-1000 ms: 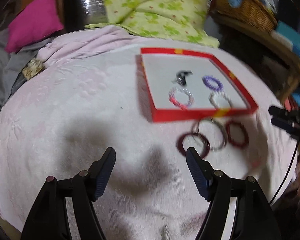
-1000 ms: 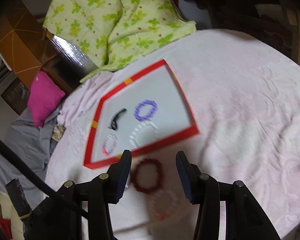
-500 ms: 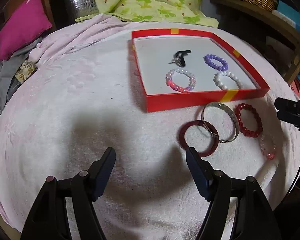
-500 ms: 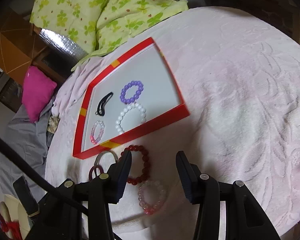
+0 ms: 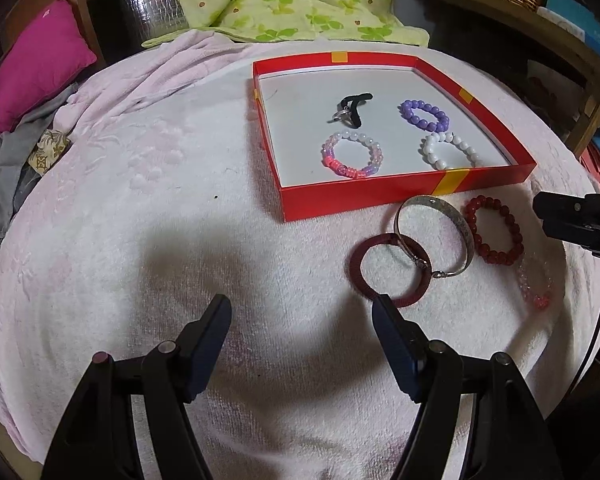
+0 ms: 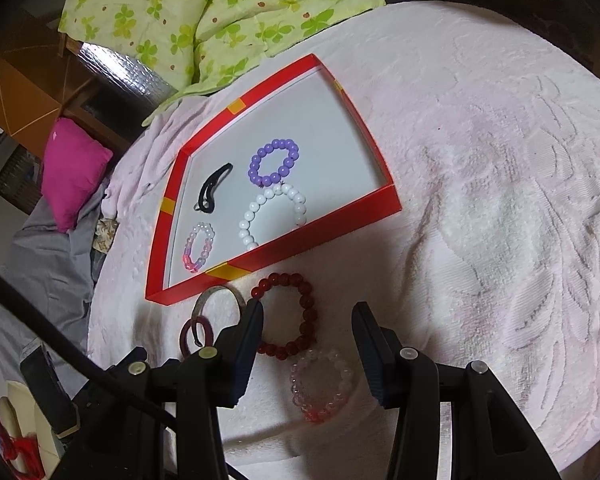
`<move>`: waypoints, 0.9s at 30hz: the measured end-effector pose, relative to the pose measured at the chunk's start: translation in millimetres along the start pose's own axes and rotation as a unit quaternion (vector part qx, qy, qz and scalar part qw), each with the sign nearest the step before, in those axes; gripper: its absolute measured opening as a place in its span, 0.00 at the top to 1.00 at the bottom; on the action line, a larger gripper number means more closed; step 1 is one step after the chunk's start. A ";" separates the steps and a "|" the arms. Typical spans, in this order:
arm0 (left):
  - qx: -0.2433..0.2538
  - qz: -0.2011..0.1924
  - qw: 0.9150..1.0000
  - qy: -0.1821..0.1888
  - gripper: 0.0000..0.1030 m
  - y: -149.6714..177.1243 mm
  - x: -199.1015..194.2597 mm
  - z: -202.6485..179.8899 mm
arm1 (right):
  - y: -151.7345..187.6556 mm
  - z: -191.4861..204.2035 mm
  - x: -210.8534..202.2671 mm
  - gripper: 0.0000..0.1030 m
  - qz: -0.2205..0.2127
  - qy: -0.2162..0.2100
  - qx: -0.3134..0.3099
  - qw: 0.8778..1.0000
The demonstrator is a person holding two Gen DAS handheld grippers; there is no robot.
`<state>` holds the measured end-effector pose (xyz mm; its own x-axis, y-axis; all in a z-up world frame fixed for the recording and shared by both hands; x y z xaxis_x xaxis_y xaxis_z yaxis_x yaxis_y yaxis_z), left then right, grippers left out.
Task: Organize jewelry
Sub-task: 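Withdraw both tools from the tray, then grasp the silver bangle with the left tool while the right tool reaches the light pink bead bracelet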
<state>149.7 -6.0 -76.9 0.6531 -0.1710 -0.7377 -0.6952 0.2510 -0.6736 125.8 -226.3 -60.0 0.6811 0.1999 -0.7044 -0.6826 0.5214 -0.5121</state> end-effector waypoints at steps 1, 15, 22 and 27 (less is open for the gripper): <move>0.000 0.000 1.000 0.000 0.28 0.0 -0.6 0.1 | 0.3 0.8 1.3 0.52 0.002 0.000 -0.001 1.000; 0.012 0.012 1.000 -0.004 0.28 3.0 2.2 -1.6 | 4.4 4.8 6.8 0.52 0.011 0.005 -0.004 1.000; 0.011 0.019 1.000 -0.012 0.28 4.0 7.6 1.2 | 3.7 -1.7 4.5 0.52 0.014 0.009 -0.006 1.000; 0.014 0.021 1.000 -0.014 0.28 5.2 10.1 -1.6 | 2.4 -10.7 -0.5 0.52 0.014 0.014 -0.004 1.000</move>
Point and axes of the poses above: each gripper's, at about its wrist camera, not at the fingertips, and x roughly the way its jaws point, z to its left, y to its underside, the point moved 3 cm from there along x, roughly the way its jaws point, and after that the axes turned 10 degrees about -z, right-handed, at the moved point
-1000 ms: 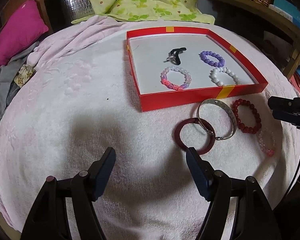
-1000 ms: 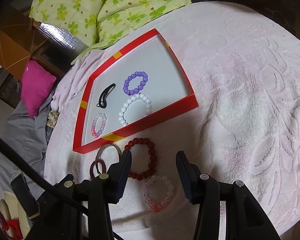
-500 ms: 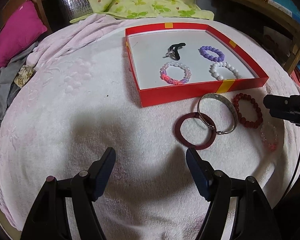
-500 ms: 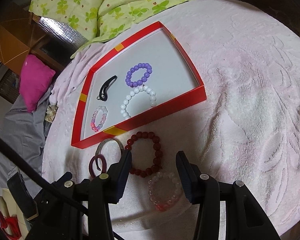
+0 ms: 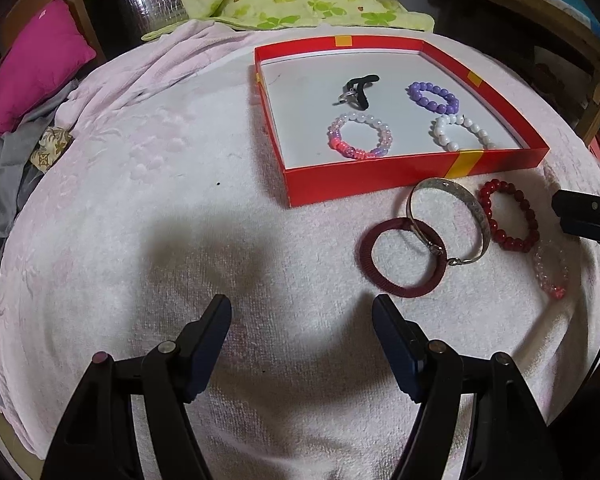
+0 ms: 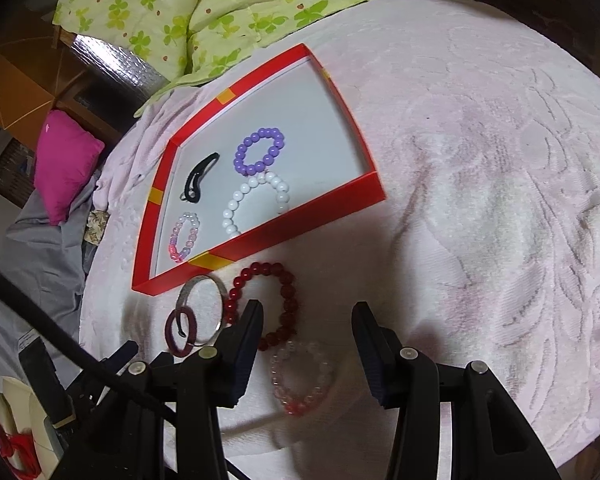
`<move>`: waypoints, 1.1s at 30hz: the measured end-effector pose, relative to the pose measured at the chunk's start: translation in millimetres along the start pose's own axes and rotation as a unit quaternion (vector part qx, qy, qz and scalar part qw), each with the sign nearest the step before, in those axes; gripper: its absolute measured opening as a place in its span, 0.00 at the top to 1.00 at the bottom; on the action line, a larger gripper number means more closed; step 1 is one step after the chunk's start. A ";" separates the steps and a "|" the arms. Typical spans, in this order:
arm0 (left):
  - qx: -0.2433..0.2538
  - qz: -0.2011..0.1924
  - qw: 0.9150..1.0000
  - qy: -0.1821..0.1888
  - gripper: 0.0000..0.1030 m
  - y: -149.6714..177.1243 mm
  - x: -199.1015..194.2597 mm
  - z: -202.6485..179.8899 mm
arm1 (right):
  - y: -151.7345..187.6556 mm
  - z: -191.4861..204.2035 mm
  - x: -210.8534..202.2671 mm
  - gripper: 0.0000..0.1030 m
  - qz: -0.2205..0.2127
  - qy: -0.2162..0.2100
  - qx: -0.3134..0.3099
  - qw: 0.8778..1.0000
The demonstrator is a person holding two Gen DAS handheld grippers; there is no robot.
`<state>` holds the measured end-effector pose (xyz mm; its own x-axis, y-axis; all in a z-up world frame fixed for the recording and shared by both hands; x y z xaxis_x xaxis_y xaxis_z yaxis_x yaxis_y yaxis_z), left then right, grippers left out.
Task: Organize jewelry
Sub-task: 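Grasp the silver bangle with the left tool while the right tool reaches the light pink bead bracelet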
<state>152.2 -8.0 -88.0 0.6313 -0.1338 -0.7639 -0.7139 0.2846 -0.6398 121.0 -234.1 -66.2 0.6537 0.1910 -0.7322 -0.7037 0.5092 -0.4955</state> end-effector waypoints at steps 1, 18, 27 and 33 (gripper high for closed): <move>0.001 0.000 1.000 0.000 0.28 -0.1 0.4 -1.1 | -0.5 -2.2 -1.1 0.52 0.000 0.000 0.000 1.000; -0.005 0.001 1.000 0.000 0.28 -4.0 3.5 1.4 | 18.5 11.2 7.5 0.66 0.050 -0.017 -0.107 0.993; -0.024 -0.005 1.000 -0.006 0.28 -8.5 3.9 11.9 | 30.3 23.2 9.6 0.88 0.026 0.049 -0.220 0.974; -0.033 -0.009 0.999 0.000 0.28 -13.8 6.7 14.8 | 28.6 27.5 9.2 0.92 -0.006 0.084 -0.256 0.963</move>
Point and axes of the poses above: each gripper's, at about its wrist camera, not at the fingertips, and x roughly the way its jaws point, z to its left, y to its underside, the point moved 3 cm from there along x, roughly the way its jaws point, and after that the axes turned 10 degrees about -z, right-handed, at the moved point
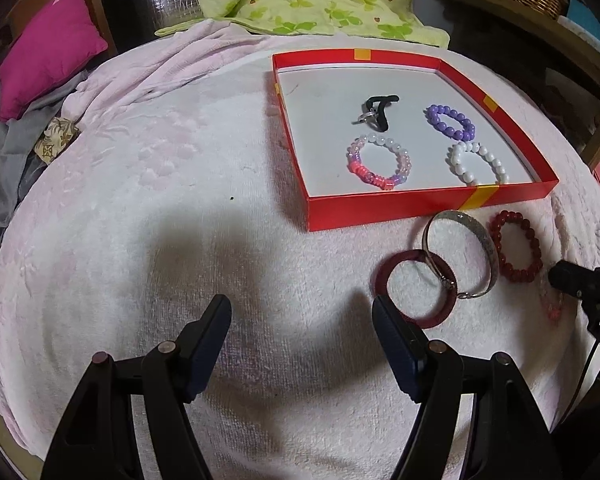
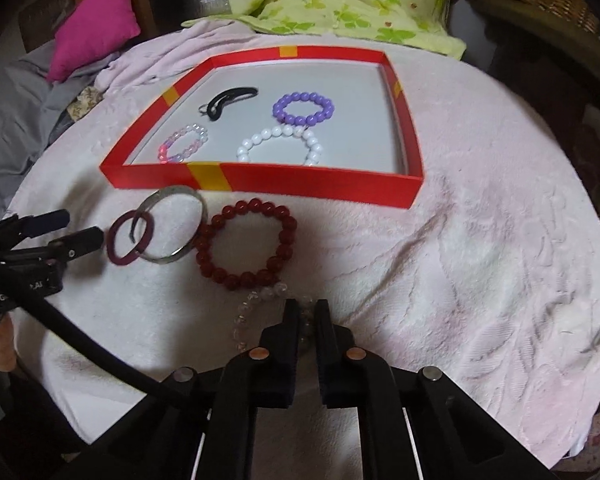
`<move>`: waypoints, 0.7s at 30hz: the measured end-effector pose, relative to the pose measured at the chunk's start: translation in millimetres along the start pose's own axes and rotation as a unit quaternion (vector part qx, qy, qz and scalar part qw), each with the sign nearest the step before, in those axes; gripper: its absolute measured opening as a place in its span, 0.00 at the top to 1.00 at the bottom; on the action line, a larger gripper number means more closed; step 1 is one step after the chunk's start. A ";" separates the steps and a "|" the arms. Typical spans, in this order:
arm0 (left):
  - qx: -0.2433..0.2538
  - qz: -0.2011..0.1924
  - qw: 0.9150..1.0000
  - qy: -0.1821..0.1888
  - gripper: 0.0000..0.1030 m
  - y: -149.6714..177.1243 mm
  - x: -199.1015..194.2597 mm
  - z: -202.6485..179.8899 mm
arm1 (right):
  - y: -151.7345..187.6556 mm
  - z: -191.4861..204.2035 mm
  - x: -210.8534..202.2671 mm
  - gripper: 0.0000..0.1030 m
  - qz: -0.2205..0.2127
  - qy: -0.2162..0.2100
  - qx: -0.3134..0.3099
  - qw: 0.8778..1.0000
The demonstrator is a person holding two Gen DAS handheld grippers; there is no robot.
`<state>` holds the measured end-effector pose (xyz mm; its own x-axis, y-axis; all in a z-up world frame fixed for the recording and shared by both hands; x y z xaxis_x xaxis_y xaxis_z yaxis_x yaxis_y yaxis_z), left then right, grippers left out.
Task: Organize jewelry
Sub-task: 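Grasp the silver bangle with the left tool while the right tool reaches the light pink bead bracelet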
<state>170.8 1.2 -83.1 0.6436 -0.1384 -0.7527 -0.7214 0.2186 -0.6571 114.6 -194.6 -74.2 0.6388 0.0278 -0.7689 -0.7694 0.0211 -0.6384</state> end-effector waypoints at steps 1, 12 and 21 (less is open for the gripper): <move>0.002 -0.001 1.000 0.002 0.28 0.1 -2.1 -2.6 | -1.7 -3.8 -0.9 0.92 -0.005 0.008 0.005 1.000; 0.012 -0.026 0.999 0.033 0.28 -12.2 -5.2 -23.5 | -3.9 -16.3 5.0 0.92 0.002 0.023 0.035 0.999; 0.016 -0.004 0.993 0.115 0.28 -18.8 10.5 -52.5 | -2.6 -19.1 5.1 0.92 0.005 0.009 0.057 0.998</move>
Point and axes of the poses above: each gripper's, at about its wrist camera, not at the fingertips, and x roughly the way its jaws point, z to its left, y to its underside, the point moved 3 cm from there along x, roughly the way its jaws point, and after that the axes turned 10 degrees about -z, right-handed, at the moved point
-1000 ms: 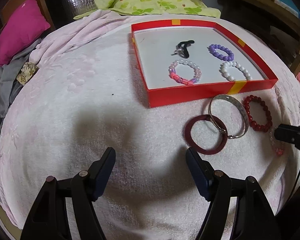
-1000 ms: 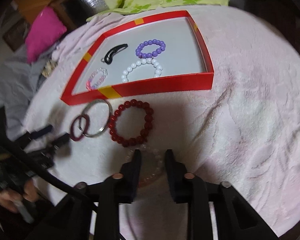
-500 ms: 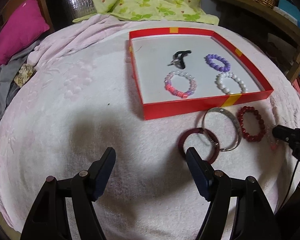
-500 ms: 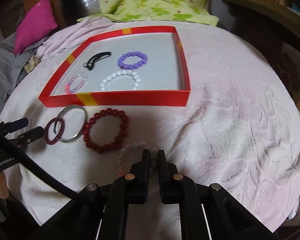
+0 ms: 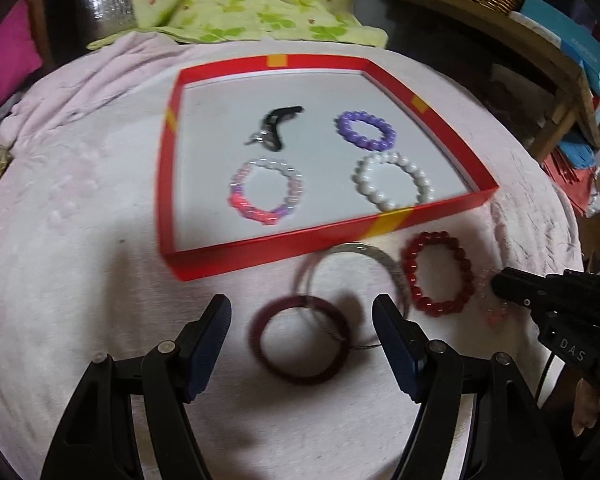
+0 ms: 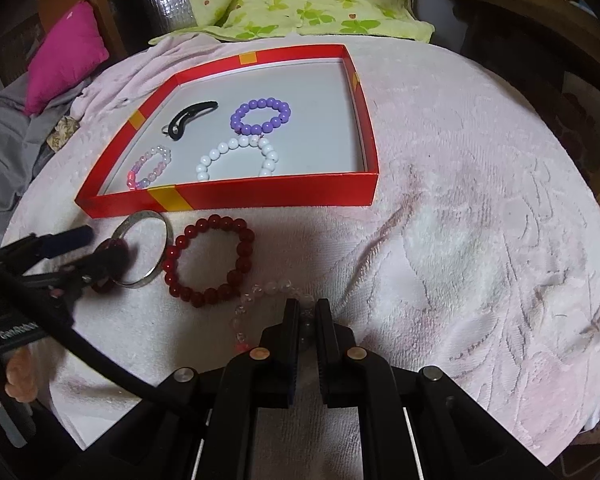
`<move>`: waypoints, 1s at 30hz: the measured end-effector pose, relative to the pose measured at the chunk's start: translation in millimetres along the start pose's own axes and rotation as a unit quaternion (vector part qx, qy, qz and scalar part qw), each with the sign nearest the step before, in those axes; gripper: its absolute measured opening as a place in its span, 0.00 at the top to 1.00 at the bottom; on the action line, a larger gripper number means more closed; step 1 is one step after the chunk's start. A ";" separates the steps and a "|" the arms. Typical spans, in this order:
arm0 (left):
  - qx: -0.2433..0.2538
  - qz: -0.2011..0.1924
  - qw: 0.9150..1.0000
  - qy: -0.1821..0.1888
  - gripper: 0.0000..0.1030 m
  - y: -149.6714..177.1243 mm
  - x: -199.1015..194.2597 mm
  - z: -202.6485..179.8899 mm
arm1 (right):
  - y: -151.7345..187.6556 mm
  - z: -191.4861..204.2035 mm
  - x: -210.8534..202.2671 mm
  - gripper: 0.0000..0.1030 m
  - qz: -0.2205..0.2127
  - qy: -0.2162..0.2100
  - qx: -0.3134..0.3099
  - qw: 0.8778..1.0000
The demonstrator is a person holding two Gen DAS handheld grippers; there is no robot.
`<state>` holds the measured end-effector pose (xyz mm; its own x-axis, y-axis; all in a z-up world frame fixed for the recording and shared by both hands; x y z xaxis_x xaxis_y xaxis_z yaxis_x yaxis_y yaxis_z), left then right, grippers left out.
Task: Organize jewelry
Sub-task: 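Grasp the silver bangle with the left tool while the right tool reaches the light pink bead bracelet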
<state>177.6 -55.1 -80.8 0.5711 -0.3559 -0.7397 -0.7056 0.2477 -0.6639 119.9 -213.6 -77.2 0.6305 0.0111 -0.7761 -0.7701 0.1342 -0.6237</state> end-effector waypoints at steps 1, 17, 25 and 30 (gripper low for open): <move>0.001 0.006 1.000 0.009 0.28 1.1 0.8 -3.4 | 0.3 -1.4 -1.0 0.92 0.000 -0.001 0.001 1.000; 0.026 0.015 1.000 0.010 0.22 0.4 6.6 -19.6 | -0.7 -2.8 -0.9 0.92 0.004 -0.003 0.010 1.000; 0.034 0.021 0.999 0.017 0.21 3.2 6.4 -21.6 | -0.2 -2.1 -1.5 0.92 0.004 -0.003 0.009 1.000; 0.050 0.020 0.999 0.001 0.21 4.4 12.5 -27.1 | -0.6 -1.0 -0.7 0.92 0.004 -0.004 0.009 1.000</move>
<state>170.3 -82.9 -90.0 0.5422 -0.3453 -0.7660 -0.6824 0.3509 -0.6412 119.8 -214.8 -76.4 0.6256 0.0202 -0.7799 -0.7729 0.1517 -0.6161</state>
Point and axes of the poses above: each gripper's, at about its wrist camera, not at the fingertips, and x roughly the way its jaws point, z to its left, y to its underside, the point moved 3 cm from there along x, roughly the way its jaws point, and after that the axes turned 10 degrees about -z, right-handed, at the moved point
